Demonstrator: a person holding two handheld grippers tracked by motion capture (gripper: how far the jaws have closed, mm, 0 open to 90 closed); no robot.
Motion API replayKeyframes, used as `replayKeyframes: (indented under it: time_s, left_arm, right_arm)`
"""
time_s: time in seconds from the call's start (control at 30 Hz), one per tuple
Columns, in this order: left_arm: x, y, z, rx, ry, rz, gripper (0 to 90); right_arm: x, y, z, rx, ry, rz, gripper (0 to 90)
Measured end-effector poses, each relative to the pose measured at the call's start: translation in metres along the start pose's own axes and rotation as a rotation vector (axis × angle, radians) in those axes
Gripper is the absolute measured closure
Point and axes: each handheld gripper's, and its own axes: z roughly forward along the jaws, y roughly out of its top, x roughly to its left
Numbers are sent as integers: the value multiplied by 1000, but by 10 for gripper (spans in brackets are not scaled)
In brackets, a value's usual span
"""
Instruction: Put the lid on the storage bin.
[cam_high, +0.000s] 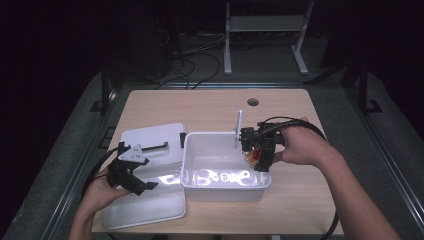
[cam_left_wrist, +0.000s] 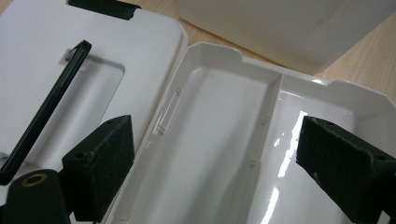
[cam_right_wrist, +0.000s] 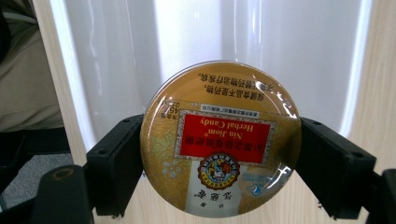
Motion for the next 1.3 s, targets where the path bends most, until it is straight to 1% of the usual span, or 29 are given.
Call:
replayKeyframes:
  time_s: [0.2,0.33,0.43,0.57,0.67,0.77,0.87,0.9,1.0,1.1,1.13,1.23,1.3]
  left_arm:
    - [1,-1,-1,-6,-2,-1,108]
    - [1,-1,-1,-5,-7,0,108]
    - [1,-1,-2,-10,-5,-3,108]
    - [2,-2,-3,-13,-7,-7,108]
    - [2,-3,-3,-12,-7,-6,108]
    - [2,-4,-4,-17,-5,-9,109]
    - [2,-4,-4,-13,-7,-8,108]
    - [2,-4,-4,-13,-7,-8,109]
    - [2,-4,-4,-18,-7,-9,109]
    - [2,-4,-4,-15,-11,-9,108]
    - [3,-4,-3,-12,-13,-8,109]
    - [3,-4,-4,-11,-10,-7,108]
    - [2,-4,-4,-16,-10,-10,109]
  right_arm:
    - [-1,12,10,19,10,-14,199]
    - [-2,19,17,16,36,-18,199]
    - [-2,24,24,23,41,-19,199]
    - [-2,30,33,42,44,-31,199]
    - [-3,34,37,26,63,-28,199]
    - [-2,39,45,36,72,-32,199]
    - [-2,41,53,50,84,-33,199]
    - [-2,41,53,50,84,-33,199]
    - [-3,42,61,40,96,-29,199]
    - [-3,42,66,43,104,-30,199]
    - [-3,43,70,60,104,-27,199]
    - [-3,44,77,56,113,-21,198]
    - [-3,45,81,64,124,-18,198]
